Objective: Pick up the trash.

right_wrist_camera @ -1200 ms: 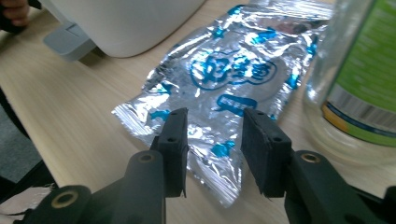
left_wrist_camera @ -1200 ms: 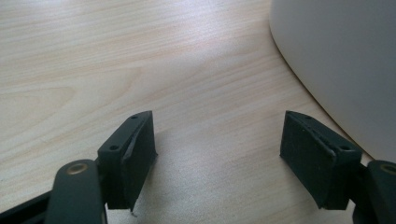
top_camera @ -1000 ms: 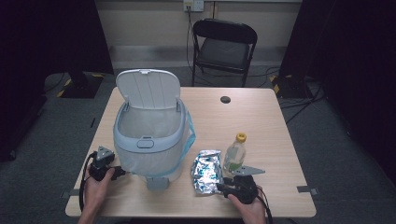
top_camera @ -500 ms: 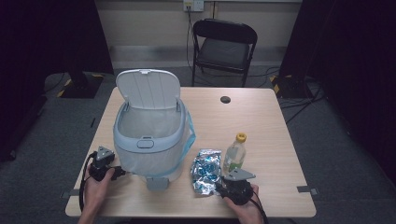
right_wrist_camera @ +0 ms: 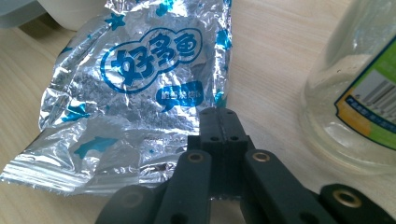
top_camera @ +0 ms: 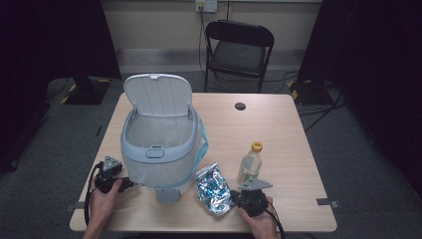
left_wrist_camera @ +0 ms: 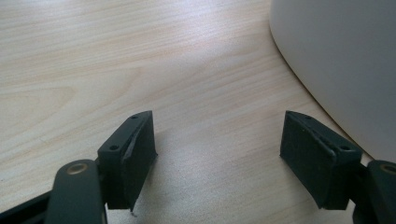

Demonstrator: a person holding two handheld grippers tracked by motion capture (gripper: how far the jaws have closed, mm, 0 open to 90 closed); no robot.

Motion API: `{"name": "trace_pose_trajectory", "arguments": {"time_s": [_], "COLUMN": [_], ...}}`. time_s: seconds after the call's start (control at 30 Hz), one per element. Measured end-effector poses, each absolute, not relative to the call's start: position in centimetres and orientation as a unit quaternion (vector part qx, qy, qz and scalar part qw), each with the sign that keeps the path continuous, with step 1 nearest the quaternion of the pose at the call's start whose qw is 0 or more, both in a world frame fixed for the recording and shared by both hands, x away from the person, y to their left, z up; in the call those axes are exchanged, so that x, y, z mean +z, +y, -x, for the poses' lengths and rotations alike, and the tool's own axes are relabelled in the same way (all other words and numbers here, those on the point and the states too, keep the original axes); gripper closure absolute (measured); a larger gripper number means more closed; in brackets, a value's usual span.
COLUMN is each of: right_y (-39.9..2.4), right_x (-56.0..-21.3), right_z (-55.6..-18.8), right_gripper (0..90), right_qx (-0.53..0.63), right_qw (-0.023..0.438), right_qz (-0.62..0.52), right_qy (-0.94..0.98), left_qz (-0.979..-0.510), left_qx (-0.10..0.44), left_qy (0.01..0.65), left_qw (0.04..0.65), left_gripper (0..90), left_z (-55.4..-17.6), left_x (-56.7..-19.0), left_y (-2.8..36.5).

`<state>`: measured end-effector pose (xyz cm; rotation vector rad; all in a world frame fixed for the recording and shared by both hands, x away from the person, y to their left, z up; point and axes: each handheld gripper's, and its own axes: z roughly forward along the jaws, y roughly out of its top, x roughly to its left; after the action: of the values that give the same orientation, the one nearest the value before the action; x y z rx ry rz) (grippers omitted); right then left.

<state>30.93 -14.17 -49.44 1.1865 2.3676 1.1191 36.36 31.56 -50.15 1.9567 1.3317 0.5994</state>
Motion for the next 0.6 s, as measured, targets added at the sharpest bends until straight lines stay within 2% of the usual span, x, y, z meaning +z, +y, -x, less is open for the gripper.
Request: {"name": "trace_pose_trajectory", "arguments": {"time_s": [0.6], "right_y": [-16.9], "right_x": [-47.3], "right_z": [-29.8], "right_gripper": [90.0], "right_qx": [0.432], "right_qw": [0.137], "right_qz": [-0.416], "right_qy": [0.788], "left_qz": [-0.753], "left_qx": [0.231], "left_qy": [0.513], "left_qw": [0.343], "left_gripper": [26.0], "left_z": [-36.4], "left_x": [-50.2], "left_y": [31.6]}}
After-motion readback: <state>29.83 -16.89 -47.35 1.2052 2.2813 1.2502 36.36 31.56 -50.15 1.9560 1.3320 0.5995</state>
